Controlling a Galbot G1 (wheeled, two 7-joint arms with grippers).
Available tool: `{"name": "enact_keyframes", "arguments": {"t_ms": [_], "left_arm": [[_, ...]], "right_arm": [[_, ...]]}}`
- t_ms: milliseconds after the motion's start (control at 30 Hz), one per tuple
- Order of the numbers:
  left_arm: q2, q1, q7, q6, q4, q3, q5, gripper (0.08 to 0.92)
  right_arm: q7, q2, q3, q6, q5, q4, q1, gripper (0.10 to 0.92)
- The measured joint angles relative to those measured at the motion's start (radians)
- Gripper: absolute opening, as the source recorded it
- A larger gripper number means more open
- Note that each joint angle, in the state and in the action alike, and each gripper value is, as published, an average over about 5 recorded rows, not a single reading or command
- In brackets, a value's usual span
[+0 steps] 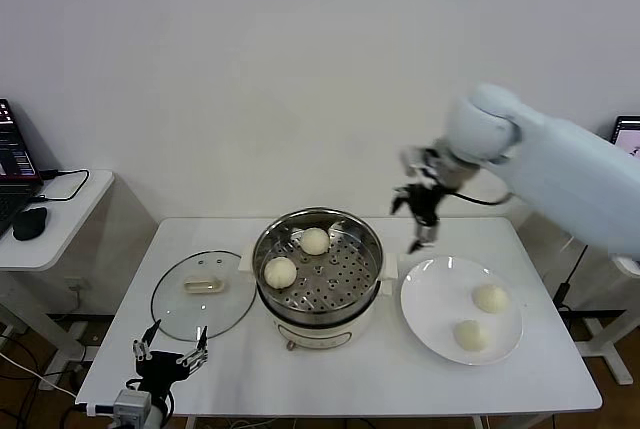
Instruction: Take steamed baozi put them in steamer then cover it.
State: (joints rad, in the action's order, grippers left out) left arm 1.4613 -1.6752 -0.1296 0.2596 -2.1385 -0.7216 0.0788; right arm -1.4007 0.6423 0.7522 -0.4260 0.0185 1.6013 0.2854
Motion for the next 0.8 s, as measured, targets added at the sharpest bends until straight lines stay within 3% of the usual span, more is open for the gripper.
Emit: {"name": "enact_keyframes", "arguments": {"t_ms": [333, 800], "left_arm": [[0.008, -0.018, 0.002, -0.002, 0.006, 0.0, 0.01, 0.823], [0.002, -0.007, 0.0, 0.0, 0.019, -0.016, 0.011, 0.823]], "right_arm": [[0.018, -0.114, -0.133, 0.076, 0.154, 0.007, -0.254, 0.823], [0.053, -0.103, -0.225, 0.113, 0.298, -0.071, -0.48, 0.823]]}}
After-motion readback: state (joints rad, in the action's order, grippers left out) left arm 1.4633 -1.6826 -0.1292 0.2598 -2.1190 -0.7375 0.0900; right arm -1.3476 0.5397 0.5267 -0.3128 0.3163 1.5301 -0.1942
